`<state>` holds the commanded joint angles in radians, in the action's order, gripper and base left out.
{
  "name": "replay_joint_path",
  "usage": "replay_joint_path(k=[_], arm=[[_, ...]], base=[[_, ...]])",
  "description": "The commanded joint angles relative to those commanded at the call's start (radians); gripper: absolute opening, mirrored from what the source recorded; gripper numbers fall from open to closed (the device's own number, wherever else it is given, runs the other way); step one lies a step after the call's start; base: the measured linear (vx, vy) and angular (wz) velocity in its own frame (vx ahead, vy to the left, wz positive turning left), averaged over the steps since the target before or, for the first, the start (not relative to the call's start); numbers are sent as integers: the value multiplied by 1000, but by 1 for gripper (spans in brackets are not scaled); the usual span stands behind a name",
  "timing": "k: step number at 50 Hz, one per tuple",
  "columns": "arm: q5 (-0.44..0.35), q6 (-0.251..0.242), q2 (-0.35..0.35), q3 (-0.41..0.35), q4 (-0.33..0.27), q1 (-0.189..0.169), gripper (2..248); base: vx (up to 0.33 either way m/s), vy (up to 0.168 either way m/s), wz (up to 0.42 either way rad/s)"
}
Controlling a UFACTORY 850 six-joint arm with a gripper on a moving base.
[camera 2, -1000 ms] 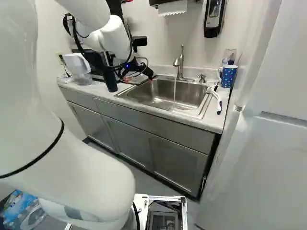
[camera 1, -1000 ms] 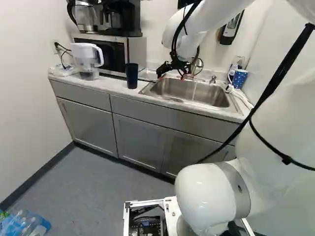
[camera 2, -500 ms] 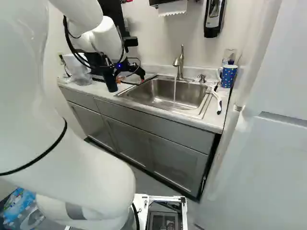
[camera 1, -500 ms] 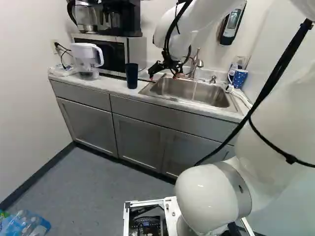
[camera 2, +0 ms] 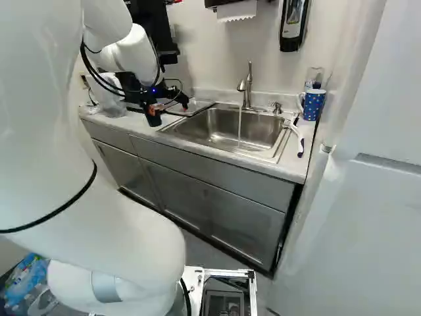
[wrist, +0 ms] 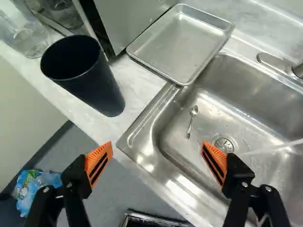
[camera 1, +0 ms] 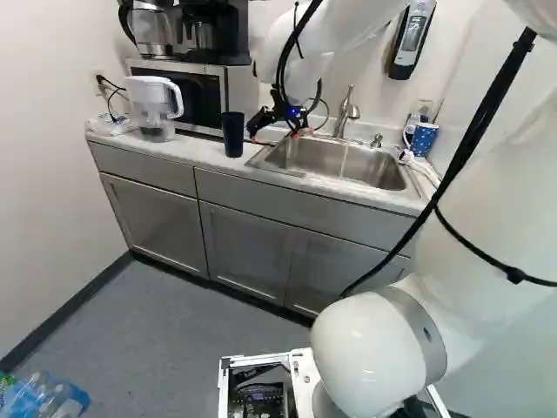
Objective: Rinse the cup and place it in the tray
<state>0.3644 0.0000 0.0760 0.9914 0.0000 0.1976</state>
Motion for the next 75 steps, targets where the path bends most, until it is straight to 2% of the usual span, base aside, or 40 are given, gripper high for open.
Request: replay_joint_path(k=[24,44,66,75], arm=[[0,0,-52,51,0,76,247],[0,0,-142,142,0,124,247],[-2,0,-162,156,0,130,247],[-27,0,-173,148,0,131,247]], base=[[0,0,0],[0,0,0],[0,0,0],[0,0,0]])
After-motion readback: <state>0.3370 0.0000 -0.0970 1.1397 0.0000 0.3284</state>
